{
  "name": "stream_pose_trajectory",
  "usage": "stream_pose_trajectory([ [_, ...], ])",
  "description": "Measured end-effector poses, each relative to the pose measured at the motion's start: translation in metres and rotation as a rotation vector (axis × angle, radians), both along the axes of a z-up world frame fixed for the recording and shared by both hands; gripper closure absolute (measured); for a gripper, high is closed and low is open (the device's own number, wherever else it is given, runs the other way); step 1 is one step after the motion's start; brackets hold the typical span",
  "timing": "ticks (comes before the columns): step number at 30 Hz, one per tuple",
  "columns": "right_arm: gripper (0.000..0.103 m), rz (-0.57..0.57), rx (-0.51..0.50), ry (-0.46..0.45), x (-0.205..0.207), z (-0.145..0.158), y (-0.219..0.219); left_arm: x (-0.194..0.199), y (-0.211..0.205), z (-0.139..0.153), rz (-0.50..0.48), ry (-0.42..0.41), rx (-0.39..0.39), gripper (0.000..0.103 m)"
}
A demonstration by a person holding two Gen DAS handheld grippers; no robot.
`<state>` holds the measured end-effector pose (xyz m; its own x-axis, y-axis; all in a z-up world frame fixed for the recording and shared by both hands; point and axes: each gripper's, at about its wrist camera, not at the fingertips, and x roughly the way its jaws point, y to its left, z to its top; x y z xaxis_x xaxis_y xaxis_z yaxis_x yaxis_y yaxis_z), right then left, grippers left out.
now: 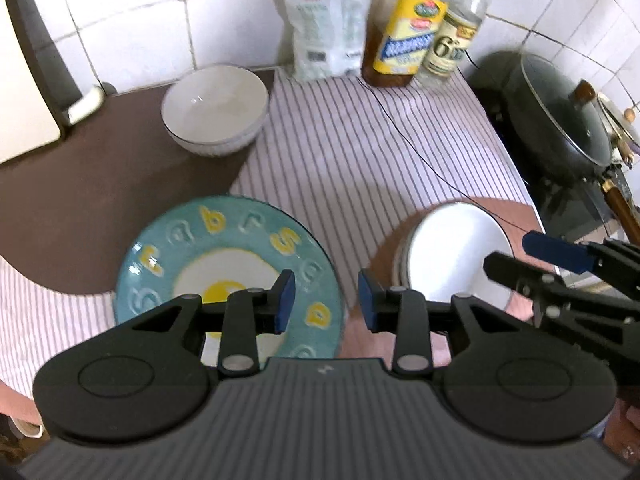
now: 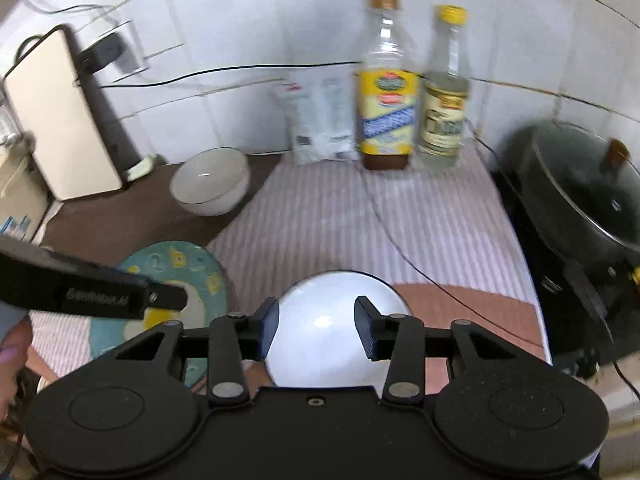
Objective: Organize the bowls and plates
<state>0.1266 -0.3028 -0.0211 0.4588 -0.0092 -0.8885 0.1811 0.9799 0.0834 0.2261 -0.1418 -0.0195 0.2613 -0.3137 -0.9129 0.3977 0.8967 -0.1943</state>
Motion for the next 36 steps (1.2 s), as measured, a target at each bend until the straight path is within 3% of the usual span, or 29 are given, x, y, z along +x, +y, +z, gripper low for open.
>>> stream_pose_trajectory([
  [3, 0.044, 0.042, -0.006, -0.01, 0.012, -0.001, 0.011, 0.013, 0.009, 0.002, 0.02, -0.008, 0.009, 0.069],
  [9, 0.041, 0.121, 0.029, -0.071, 0.043, -0.009, 0.028, 0.042, 0.031, 0.0, 0.079, -0.055, -0.007, 0.063],
  [18, 0.039, 0.158, 0.084, -0.117, 0.098, -0.025, 0.057, 0.089, 0.06, -0.015, 0.121, -0.114, 0.042, 0.062],
  [28, 0.039, -0.007, 0.184, -0.092, 0.158, -0.08, 0.054, 0.143, 0.081, -0.05, 0.176, -0.151, 0.044, 0.058],
  [32, 0.04, -0.104, 0.218, -0.052, 0.178, -0.112, 0.044, 0.166, 0.088, -0.069, 0.219, -0.122, -0.01, 0.054],
  [36, 0.042, -0.203, 0.279, -0.012, 0.192, -0.139, 0.035, 0.184, 0.086, -0.087, 0.243, -0.108, 0.006, 0.054],
])
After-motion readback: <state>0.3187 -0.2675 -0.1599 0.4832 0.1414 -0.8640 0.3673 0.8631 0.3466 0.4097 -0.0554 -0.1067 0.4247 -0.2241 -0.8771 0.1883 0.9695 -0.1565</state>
